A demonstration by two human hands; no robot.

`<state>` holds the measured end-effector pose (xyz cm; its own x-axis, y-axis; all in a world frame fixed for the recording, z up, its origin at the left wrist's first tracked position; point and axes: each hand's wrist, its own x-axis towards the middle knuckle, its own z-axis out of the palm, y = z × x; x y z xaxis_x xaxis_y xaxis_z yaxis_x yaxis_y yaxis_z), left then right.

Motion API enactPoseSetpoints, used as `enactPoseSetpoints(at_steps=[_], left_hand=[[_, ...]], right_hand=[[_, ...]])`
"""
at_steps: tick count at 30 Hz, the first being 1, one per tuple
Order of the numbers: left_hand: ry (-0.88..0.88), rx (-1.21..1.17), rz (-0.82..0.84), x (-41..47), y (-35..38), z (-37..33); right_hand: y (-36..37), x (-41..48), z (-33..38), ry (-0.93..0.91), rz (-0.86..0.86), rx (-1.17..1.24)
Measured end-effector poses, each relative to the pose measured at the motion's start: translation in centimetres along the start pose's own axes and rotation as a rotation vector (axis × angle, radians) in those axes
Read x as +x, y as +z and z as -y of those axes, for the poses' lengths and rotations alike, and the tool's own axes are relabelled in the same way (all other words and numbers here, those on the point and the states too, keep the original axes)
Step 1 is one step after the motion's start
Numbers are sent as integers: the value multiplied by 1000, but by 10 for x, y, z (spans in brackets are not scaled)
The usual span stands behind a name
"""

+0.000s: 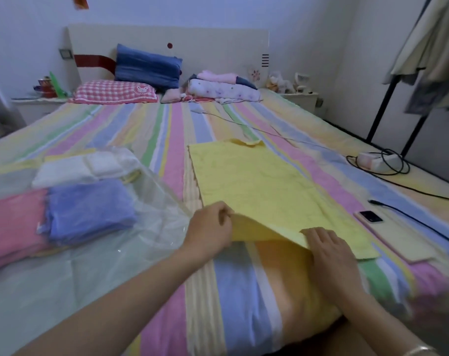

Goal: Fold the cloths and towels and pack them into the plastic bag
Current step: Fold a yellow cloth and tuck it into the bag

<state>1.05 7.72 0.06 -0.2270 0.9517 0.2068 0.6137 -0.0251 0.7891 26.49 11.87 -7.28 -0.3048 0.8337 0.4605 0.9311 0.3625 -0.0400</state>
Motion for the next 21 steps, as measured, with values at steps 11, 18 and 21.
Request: enactPoseSetpoints(at_steps=[11, 18, 21], left_hand=[[284, -75, -268, 33, -84, -15], [242, -16, -191, 13, -104, -1], [207, 42, -66, 0, -107, -3]], right_hand=[[-47, 36, -38, 419, -139, 771], [-102, 47, -3, 256, -172, 952], [-117, 45, 1, 264, -68, 921]])
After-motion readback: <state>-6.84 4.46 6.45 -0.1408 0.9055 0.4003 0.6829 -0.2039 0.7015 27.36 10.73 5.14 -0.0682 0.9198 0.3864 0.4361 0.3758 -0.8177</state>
